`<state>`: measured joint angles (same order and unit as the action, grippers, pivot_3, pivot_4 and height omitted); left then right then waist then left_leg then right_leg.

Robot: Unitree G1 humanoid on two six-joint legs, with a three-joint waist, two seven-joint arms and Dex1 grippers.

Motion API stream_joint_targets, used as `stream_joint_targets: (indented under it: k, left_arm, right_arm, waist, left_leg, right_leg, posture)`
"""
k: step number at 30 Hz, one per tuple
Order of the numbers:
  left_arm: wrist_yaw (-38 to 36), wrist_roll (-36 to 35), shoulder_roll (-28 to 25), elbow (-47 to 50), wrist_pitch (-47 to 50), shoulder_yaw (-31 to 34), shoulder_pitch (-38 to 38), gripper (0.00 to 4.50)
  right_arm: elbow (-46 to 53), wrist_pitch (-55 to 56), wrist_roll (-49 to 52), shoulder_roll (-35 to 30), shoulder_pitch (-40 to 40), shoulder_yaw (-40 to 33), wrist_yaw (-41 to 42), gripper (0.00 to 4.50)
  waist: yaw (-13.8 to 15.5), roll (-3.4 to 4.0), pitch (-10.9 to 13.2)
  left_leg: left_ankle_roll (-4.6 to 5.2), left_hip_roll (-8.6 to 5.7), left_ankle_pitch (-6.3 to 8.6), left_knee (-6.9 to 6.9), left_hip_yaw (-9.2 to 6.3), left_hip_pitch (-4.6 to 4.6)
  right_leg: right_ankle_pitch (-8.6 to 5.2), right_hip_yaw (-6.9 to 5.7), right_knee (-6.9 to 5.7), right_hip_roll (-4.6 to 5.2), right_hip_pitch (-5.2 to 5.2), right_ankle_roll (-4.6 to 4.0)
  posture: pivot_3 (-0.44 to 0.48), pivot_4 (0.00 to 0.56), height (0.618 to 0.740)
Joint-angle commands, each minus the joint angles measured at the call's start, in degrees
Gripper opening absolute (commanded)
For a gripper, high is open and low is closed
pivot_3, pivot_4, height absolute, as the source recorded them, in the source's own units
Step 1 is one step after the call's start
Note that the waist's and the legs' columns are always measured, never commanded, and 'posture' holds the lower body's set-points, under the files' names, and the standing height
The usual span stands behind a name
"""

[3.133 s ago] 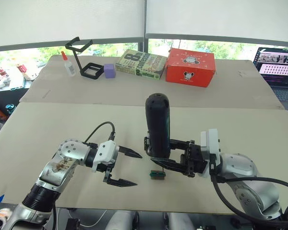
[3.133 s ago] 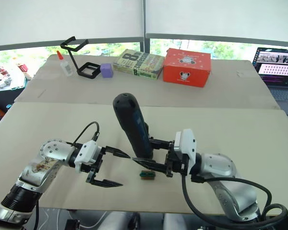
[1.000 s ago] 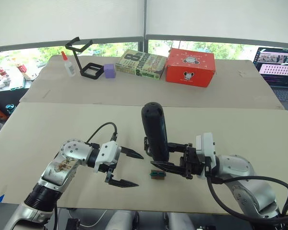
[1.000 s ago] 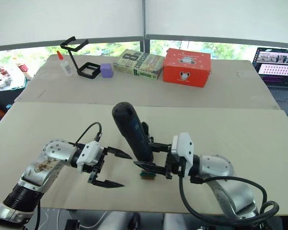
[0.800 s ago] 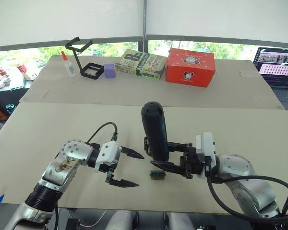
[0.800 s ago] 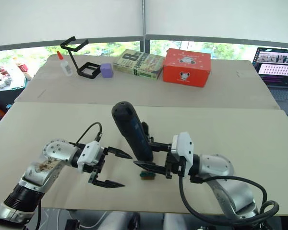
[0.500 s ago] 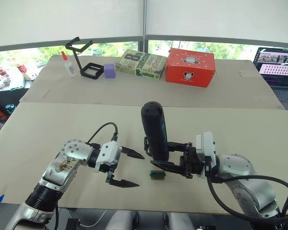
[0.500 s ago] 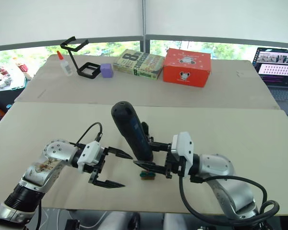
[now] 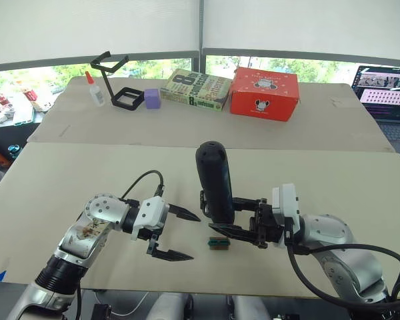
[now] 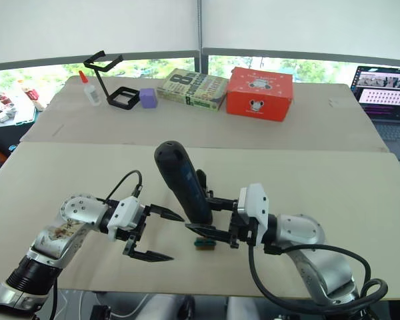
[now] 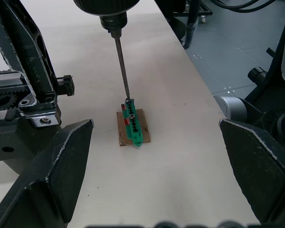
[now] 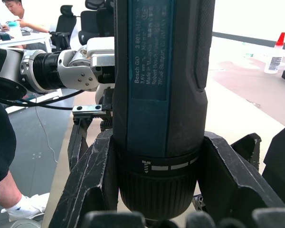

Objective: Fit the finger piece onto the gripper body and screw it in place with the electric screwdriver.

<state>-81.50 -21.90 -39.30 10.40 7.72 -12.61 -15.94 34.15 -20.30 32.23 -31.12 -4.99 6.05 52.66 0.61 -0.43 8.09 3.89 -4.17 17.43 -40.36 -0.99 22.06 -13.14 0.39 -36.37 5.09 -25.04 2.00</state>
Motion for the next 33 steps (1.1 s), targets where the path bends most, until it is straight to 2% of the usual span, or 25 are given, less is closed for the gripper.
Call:
stream_joint_targets:
  k: [1, 33]
  left_arm:
    - [-0.1, 0.0, -0.5, 0.8, -0.5, 0.2, -0.5, 4.5]
    - [0.2, 0.4, -0.3, 0.4, -0.7, 0.3, -0.8, 4.5]
  right_arm:
    - [1.6, 1.6, 1.1, -0.1, -0.8, -0.5, 0.6, 1.91]
    - [2.5, 0.1, 2.7, -0.9, -1.7, -1.1, 1.0, 1.91]
  waist:
    - [0.0, 0.0, 0.0]
    - [0.0, 0.0, 0.0]
  left_leg:
    - [0.0, 0.0, 0.0, 0.0, 0.0, 0.0]
    - [0.0, 0.0, 0.0, 0.0, 0.0, 0.0]
  right_leg:
    - [0.0, 0.0, 0.0, 0.0, 0.0, 0.0]
    - [0.0, 0.0, 0.0, 0.0, 0.0, 0.0]
  posture:
    - [0.0, 0.15, 0.74]
    - [0.0, 0.15, 0.74]
